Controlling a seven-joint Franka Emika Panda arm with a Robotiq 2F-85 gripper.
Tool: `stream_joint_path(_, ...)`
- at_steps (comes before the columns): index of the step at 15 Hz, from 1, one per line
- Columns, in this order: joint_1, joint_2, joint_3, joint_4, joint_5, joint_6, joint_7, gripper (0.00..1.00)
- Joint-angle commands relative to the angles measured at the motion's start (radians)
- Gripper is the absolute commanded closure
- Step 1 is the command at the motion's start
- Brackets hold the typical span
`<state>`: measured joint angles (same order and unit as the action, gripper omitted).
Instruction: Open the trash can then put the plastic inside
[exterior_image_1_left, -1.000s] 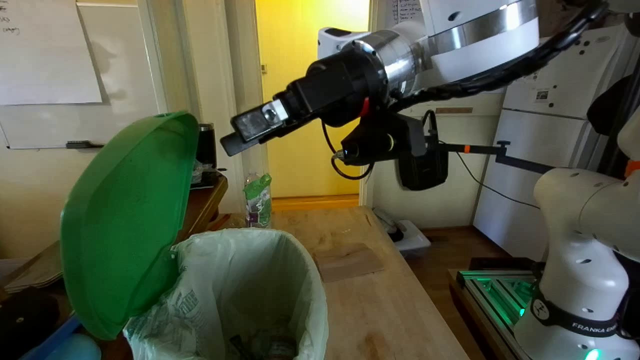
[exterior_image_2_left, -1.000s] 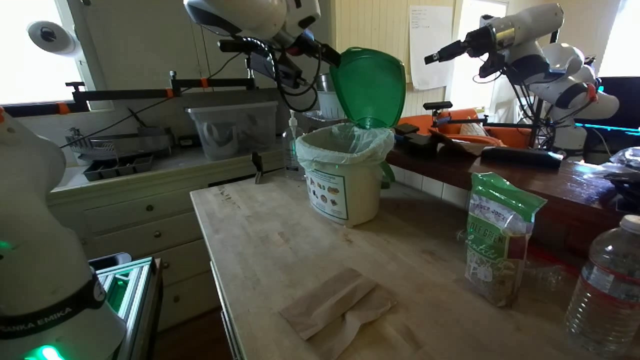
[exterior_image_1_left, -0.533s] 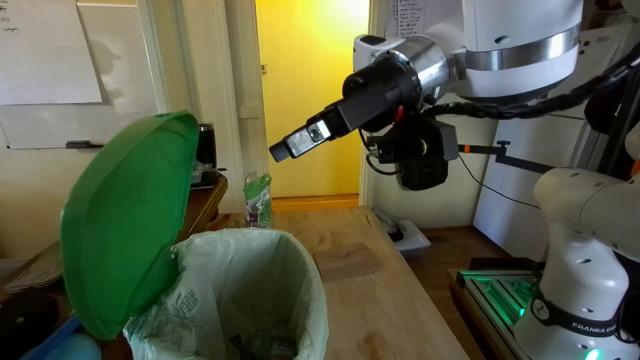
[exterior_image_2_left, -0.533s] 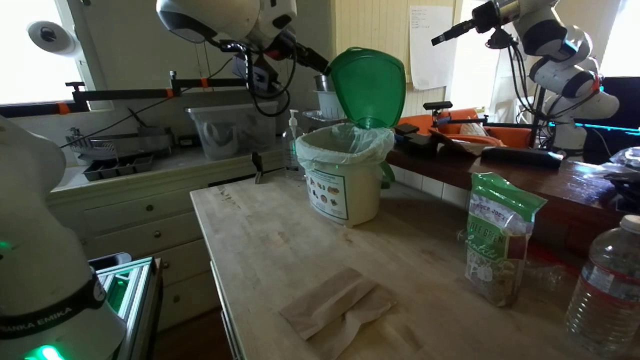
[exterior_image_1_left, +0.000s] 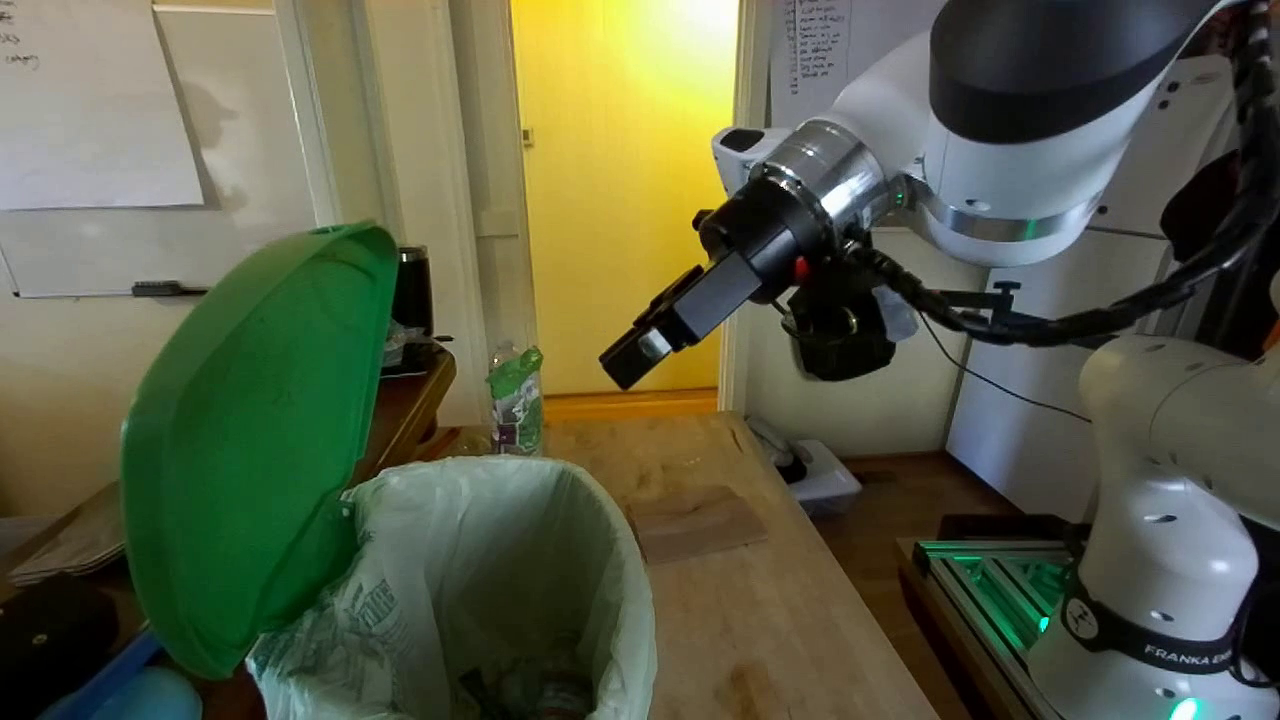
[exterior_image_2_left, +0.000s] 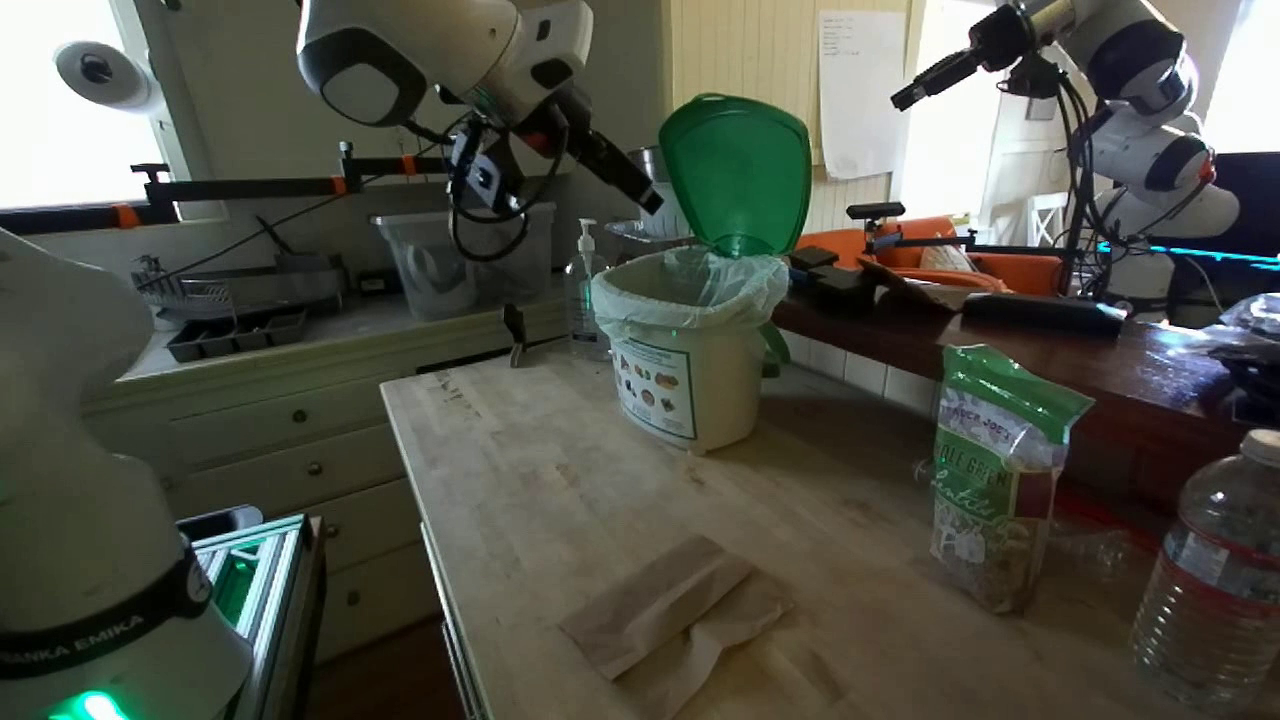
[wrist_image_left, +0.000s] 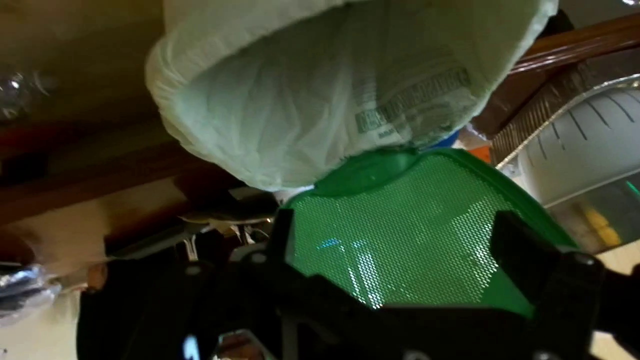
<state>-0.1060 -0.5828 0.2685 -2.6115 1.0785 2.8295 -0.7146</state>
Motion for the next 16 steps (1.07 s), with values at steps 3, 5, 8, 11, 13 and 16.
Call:
stream_joint_path(3, -0.191, -0.043, 0.035, 0.003, -0.267, -0.290, 0.327, 0.00)
stream_joint_path(5, -0.088, -0.033, -0.094, 0.012, -0.456, -0.332, 0.484, 0.00)
stream_joint_path(8, -0.047, -0.019, -0.167, 0.040, -0.623, -0.406, 0.635, 0.00)
stream_joint_path(11, -0.006, 0.006, -0.212, 0.056, -0.709, -0.446, 0.721, 0.00)
stream_joint_path(13, 0.011, 0.035, -0.224, 0.058, -0.741, -0.428, 0.752, 0.00)
stream_joint_path(16, 0.027, 0.083, -0.233, 0.062, -0.763, -0.397, 0.792, 0.00)
